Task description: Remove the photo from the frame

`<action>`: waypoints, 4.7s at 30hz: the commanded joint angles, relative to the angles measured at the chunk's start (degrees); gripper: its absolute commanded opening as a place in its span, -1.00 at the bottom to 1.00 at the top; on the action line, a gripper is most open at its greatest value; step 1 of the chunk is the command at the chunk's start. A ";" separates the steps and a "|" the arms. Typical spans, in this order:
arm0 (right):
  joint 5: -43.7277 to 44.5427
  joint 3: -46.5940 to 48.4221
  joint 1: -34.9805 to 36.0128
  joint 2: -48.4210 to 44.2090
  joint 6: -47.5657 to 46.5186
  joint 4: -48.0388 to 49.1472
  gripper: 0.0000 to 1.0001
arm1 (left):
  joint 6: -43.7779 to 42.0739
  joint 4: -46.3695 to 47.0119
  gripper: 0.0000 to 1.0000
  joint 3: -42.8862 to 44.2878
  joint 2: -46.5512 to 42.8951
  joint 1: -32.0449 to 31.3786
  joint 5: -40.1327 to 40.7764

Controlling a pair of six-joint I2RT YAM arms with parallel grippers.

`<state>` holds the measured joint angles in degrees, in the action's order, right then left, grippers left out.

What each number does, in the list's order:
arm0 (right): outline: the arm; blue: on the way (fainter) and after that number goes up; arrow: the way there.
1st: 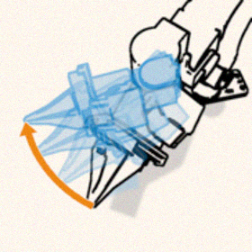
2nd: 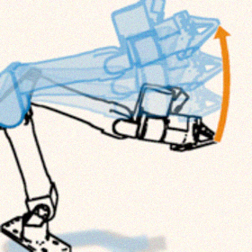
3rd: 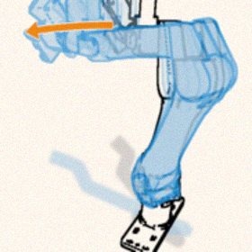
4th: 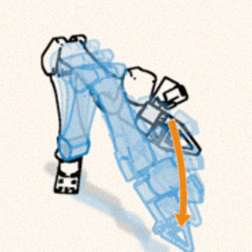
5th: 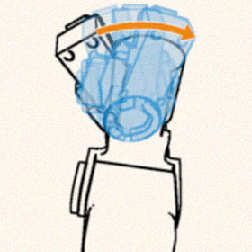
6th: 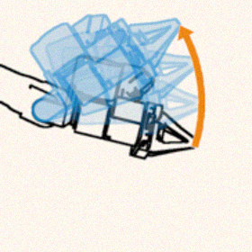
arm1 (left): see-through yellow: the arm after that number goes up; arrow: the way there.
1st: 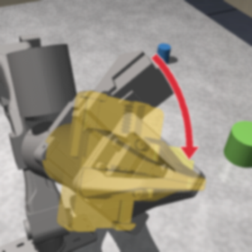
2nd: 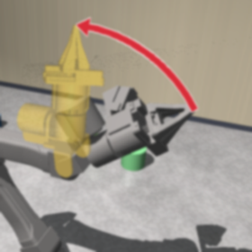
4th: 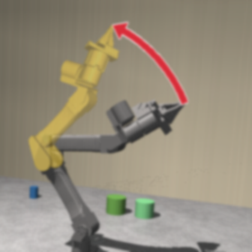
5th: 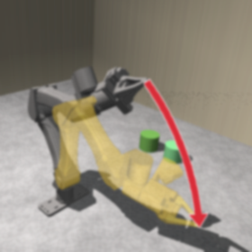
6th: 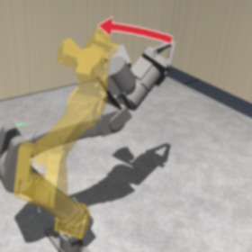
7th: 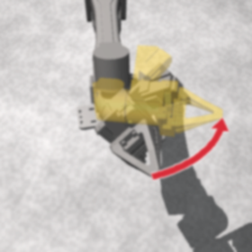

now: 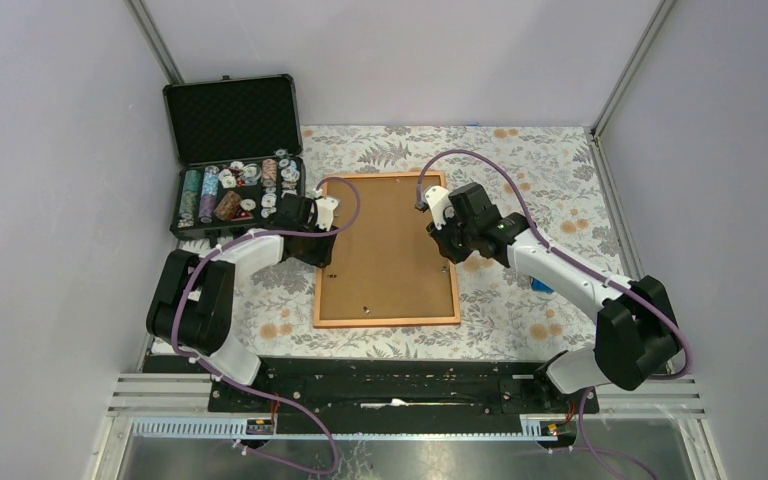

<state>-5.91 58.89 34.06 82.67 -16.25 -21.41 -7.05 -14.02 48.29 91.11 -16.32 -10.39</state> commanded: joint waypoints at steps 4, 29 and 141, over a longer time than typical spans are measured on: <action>-3.44 2.21 0.57 1.02 1.35 4.46 -1.00 | -1.18 0.47 -0.08 0.75 1.20 -0.16 -2.56; -4.79 6.30 -8.92 -6.70 -0.45 -4.22 -1.00 | -9.21 0.40 -0.59 4.44 6.62 -1.19 -6.15; -5.35 2.20 -15.23 1.11 -4.14 0.13 -1.00 | -21.96 1.62 -0.69 6.46 10.24 -7.68 -0.93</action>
<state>-8.97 59.83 18.85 85.45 -19.84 -17.28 -28.71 -8.58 57.14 100.53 -23.99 -10.70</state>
